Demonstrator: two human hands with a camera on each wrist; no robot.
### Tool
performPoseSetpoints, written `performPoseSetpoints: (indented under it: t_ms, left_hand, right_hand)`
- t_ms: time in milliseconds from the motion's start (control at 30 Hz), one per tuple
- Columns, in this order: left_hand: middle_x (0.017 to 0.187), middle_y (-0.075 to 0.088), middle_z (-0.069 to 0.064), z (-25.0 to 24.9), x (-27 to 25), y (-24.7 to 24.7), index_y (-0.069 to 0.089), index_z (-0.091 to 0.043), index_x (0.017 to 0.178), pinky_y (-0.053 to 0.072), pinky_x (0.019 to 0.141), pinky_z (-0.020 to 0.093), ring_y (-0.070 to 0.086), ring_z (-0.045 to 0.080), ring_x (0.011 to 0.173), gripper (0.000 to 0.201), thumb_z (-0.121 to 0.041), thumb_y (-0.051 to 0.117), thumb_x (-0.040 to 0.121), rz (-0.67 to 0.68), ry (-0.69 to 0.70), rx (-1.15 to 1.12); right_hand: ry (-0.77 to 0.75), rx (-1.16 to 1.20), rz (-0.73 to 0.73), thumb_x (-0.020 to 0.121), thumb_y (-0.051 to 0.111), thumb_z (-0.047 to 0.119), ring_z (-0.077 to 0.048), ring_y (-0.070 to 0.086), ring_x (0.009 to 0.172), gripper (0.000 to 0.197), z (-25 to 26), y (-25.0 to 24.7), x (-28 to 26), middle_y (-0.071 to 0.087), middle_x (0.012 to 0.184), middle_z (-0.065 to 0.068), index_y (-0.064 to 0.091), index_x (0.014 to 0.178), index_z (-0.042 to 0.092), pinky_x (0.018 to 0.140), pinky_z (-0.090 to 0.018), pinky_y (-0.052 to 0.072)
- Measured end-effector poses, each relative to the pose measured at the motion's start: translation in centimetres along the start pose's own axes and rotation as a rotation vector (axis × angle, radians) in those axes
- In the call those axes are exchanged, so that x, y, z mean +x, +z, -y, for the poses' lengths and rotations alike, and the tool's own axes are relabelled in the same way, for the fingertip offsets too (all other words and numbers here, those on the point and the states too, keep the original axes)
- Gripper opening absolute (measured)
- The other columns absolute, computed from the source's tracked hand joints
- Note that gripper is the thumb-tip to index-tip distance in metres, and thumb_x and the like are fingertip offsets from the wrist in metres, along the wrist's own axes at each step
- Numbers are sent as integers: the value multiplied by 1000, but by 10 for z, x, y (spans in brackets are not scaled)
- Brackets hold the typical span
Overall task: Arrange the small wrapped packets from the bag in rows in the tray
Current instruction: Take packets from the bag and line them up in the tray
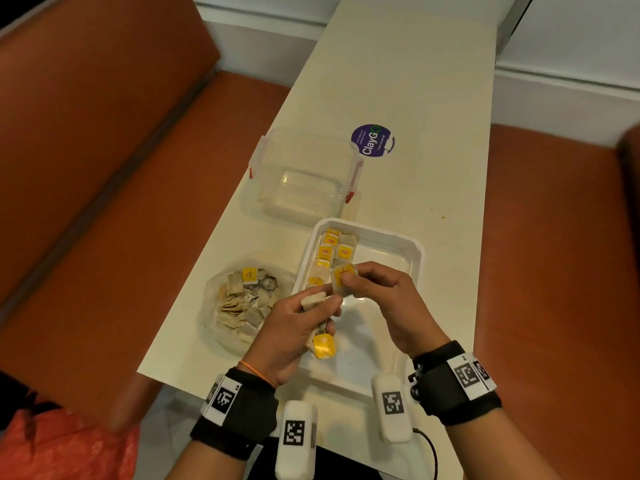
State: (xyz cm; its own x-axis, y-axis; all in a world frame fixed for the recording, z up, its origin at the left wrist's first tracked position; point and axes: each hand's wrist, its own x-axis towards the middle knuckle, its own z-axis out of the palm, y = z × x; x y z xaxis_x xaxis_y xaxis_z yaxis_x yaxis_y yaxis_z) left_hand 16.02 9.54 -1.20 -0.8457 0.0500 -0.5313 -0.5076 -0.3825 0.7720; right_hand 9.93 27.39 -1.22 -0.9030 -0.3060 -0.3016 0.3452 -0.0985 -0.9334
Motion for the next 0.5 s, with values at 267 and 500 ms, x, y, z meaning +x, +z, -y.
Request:
performPoseSetpoints:
  t_ms: [267,500]
  left_hand:
    - [89,64,12,8,3,-19,72,-1,120,50,51,26,58,18,64,51,-42,74,90,-172,-119,-166]
    - [86,66,12,10,2,-33,72,0,118,50,52,28,59,19,61,53,-45,70,90,-248,-154,-186]
  right_hand:
    - [233,-177,-246,87,84,22,-12,70,77,13,-62,-21,46,79,82,0,79,95,13,68,-23,53]
    - [265,-382,-270,76,91,26,-22,75,82,15,-90,-23,94,79,83,0,80,85,20,84,-38,62]
